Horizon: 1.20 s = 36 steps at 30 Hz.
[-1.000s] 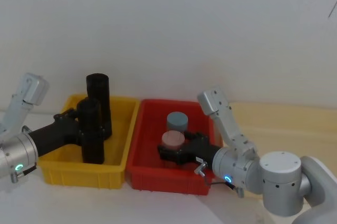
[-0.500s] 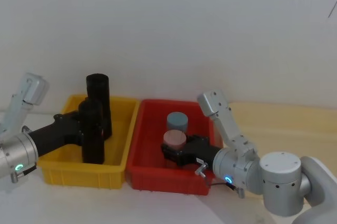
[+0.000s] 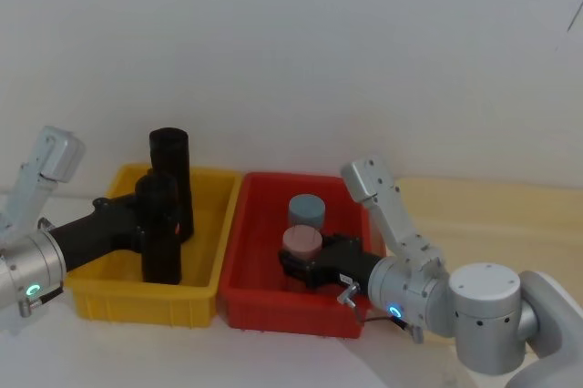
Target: Pick up the garbage bag with the one hand and transfer it to the other hand.
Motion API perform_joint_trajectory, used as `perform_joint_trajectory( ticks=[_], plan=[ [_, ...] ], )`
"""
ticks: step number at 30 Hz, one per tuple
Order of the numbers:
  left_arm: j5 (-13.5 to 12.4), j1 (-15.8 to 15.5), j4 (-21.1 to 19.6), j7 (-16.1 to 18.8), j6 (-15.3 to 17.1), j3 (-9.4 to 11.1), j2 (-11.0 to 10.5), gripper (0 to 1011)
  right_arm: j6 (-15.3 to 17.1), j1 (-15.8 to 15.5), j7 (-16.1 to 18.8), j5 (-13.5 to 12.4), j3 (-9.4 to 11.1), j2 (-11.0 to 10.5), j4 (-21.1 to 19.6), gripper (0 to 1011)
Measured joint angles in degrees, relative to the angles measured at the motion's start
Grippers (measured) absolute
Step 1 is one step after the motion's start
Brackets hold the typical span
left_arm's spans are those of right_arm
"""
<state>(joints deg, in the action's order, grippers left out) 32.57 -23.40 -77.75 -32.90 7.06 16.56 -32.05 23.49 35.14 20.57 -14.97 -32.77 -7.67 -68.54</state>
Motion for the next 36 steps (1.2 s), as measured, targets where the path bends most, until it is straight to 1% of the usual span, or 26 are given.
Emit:
perform_joint_trajectory(
  ticks=[7, 11, 14, 16, 18, 20, 23, 25, 27, 28, 31, 32, 33, 34, 36],
  plan=[
    [0.0, 0.0, -0.1, 0.1, 0.0, 0.0, -0.1, 380, 0.0, -0.1, 0.1, 0.1, 0.1, -0.1, -0.3, 663],
    [0.1, 0.0, -0.5, 0.2, -0.4, -0.1, -0.1, 371, -0.2, -0.3, 0.3, 0.1, 0.3, -0.3, -1.3, 663],
    [0.3, 0.0, -1.2, 0.3, -0.8, -0.4, -0.2, 371, -0.6, -0.6, 0.4, 0.0, 0.8, -0.7, -2.9, 663],
    [0.7, -0.1, -2.0, 0.3, -1.1, -0.6, -0.3, 371, -0.9, -0.9, 0.5, -0.1, 1.4, -1.2, -4.7, 663],
    [0.9, -0.3, -2.4, 0.2, -1.3, -0.8, -0.4, 371, -1.0, -1.0, 0.5, -0.2, 1.5, -1.3, -5.3, 663],
    [1.4, -0.7, -3.3, -0.2, -1.5, -1.0, -0.5, 371, -1.4, -1.3, 0.4, -0.3, 2.2, -1.8, -7.4, 663],
    [2.2, -1.8, -4.4, -1.3, -1.8, -1.1, -0.5, 371, -1.8, -1.7, 0.0, -0.4, 3.0, -2.5, -9.7, 663],
    [2.5, -2.0, -4.6, -1.7, -1.9, -1.1, -0.4, 371, -1.9, -1.8, -0.1, -0.4, 3.2, -2.7, -10.4, 663],
    [3.2, -3.2, -5.2, -2.8, -2.1, -1.0, -0.2, 371, -2.2, -2.3, -0.8, -0.4, 4.1, -3.5, -12.7, 663],
    [3.2, -3.2, -5.2, -2.8, -2.1, -1.0, -0.2, 371, -2.2, -2.3, -0.8, -0.4, 4.1, -3.5, -12.7, 663],
    [4.0, -5.2, -5.4, -4.6, -2.4, -0.3, 0.6, 371, -2.5, -3.1, -2.1, 0.0, 5.6, -4.6, -15.9, 663],
    [4.3, -6.0, -5.2, -5.3, -2.5, 0.1, 1.0, 371, -2.5, -3.3, -2.3, 0.1, 6.0, -4.9, -16.6, 663],
    [4.3, -6.0, -5.2, -5.3, -2.5, 0.1, 1.0, 371, -2.5, -3.4, -2.7, 0.2, 6.2, -5.1, -17.2, 663],
    [4.4, -7.1, -4.7, -6.0, -2.7, 0.6, 1.5, 371, -2.5, -3.8, -3.2, 0.4, 6.9, -5.6, -18.3, 663],
    [4.6, -8.2, -4.1, -6.7, -2.8, 1.2, 2.1, 371, -2.5, -4.1, -3.8, 0.6, 7.5, -5.9, -19.3, 663]
  ],
)
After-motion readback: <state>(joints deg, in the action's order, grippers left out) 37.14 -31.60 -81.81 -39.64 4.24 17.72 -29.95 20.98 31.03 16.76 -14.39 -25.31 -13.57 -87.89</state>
